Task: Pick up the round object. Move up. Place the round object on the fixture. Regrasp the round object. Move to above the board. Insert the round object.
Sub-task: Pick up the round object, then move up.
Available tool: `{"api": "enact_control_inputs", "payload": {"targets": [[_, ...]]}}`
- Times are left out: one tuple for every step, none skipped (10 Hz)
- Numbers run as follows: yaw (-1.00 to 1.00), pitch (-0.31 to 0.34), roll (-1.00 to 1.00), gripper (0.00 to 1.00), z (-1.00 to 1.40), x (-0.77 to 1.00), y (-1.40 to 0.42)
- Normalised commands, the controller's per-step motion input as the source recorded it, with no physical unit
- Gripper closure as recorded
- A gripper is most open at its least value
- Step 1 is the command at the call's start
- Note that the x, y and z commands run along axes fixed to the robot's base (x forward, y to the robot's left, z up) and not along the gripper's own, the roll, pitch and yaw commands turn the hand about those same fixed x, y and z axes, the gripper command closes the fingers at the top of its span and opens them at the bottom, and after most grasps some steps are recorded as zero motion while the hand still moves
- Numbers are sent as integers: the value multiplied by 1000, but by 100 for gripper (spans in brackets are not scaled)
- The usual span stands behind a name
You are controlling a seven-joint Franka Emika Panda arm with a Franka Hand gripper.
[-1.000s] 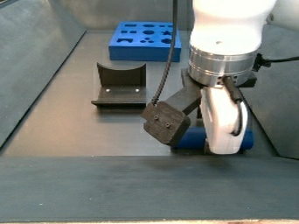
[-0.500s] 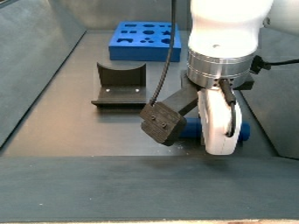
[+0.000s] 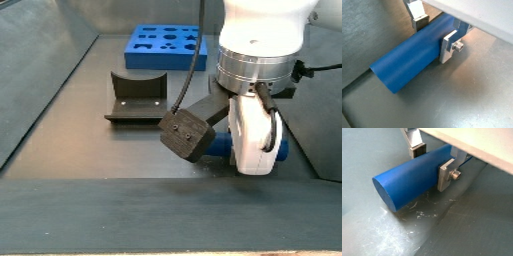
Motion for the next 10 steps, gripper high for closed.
{"api": "enact_control_inputs", "payload": {"targets": [[0, 0, 0, 100, 0, 0, 0], [0, 0, 0, 100, 0, 0, 0], [0, 0, 0, 100, 0, 0, 0], [0, 0, 0, 100, 0, 0, 0], [0, 0, 0, 100, 1000, 0, 0], [17, 11, -9, 100, 1000, 19, 21], [6, 49, -8, 100, 925, -2, 13], [-12, 86, 8, 100, 775, 2, 11], [-17, 101, 26, 100, 652, -5, 9], [-17, 104, 39, 100, 572, -10, 3]]}}
